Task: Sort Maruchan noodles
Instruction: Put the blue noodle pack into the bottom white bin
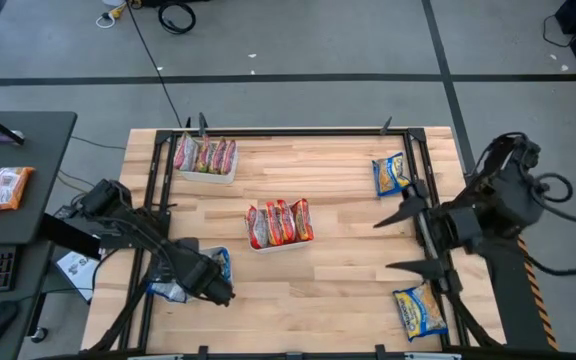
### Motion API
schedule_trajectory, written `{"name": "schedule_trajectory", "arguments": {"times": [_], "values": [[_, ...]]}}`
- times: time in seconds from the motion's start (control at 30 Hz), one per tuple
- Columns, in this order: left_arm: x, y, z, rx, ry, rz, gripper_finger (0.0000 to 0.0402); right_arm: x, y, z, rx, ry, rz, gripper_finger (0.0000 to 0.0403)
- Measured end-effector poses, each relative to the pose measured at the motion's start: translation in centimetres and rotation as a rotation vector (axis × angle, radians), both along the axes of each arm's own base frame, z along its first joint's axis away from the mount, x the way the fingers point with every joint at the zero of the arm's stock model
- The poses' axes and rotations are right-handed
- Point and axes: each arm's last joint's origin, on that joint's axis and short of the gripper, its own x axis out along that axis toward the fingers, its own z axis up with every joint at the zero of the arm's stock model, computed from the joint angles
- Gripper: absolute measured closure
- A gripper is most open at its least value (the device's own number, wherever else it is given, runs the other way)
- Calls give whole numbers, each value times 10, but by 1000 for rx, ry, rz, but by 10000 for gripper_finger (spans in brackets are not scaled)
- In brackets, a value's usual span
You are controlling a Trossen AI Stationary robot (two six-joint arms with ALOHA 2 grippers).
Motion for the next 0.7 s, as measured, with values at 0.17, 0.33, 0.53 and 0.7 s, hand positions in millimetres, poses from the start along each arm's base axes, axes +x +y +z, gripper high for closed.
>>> {"name": "schedule_trajectory", "arguments": {"times": [0.17, 0.33, 0.53, 0.7], "values": [[14, -2, -4, 51, -205, -69, 90, 21, 8, -39, 56, 48, 45, 104], [16, 0, 5, 71, -309, -156, 88, 28, 1, -53, 99, 17, 45, 107], [-5, 24, 43, 58, -325, -213, 88, -6, -59, -5, 90, -122, -30, 105], [-25, 47, 66, 58, -319, -174, 88, -13, -96, -13, 79, -14, -175, 105]]}}
